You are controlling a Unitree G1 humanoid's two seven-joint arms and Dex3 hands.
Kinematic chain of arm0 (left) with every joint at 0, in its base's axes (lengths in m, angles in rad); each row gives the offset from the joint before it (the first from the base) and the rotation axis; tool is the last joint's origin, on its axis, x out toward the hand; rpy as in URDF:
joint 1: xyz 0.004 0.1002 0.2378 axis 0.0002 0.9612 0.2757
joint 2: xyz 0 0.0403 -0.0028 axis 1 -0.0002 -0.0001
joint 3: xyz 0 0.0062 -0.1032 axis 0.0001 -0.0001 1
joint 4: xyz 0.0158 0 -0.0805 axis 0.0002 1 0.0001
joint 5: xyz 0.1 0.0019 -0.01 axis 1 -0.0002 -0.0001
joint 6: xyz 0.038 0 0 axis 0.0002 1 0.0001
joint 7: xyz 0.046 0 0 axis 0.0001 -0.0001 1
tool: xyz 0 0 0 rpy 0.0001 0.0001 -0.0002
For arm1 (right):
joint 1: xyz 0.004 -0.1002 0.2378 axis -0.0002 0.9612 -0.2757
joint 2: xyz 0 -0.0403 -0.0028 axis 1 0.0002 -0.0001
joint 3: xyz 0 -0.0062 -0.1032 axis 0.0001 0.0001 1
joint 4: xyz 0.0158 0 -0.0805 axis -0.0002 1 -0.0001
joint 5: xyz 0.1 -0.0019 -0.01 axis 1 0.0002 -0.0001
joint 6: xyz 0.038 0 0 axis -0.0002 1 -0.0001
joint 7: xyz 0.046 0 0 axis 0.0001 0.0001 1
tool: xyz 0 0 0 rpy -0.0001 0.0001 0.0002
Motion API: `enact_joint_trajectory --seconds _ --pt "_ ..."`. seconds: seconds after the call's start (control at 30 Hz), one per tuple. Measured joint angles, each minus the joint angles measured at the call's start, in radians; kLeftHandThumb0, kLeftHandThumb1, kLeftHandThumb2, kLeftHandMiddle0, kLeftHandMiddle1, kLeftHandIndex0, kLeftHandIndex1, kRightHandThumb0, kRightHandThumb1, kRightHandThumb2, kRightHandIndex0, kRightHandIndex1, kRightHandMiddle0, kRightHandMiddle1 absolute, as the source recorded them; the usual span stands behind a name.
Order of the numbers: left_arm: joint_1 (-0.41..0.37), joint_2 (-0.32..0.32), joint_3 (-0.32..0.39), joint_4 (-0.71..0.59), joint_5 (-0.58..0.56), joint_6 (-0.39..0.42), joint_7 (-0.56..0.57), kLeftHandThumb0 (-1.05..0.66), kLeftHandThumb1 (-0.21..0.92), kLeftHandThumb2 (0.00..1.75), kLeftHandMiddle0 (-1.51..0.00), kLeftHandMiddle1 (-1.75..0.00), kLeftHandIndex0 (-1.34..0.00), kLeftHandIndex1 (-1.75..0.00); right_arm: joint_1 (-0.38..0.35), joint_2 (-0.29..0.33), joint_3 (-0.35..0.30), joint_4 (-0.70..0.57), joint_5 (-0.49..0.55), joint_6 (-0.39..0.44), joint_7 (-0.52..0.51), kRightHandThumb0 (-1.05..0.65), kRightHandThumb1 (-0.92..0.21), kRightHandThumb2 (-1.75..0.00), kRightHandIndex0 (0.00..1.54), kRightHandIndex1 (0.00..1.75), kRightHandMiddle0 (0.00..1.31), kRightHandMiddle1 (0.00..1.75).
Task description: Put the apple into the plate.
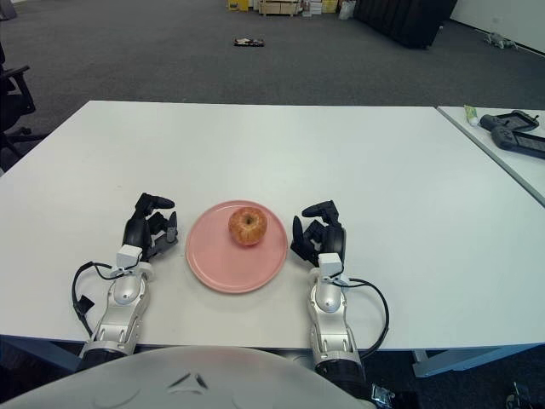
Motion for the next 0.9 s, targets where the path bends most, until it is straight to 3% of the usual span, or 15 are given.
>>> enact_joint_trajectory --seconds 0.9 --pt "0.001 -0.003 0.0 0.002 0.017 -0.006 0.014 -0.4 0.59 0.98 -0.84 -1.75 -0.4 -1.75 0.013 -0.007 0.004 -0.014 -0.004 0.003 0.001 -0.4 -0.59 -0.99 0.98 1.75 0.41 1.75"
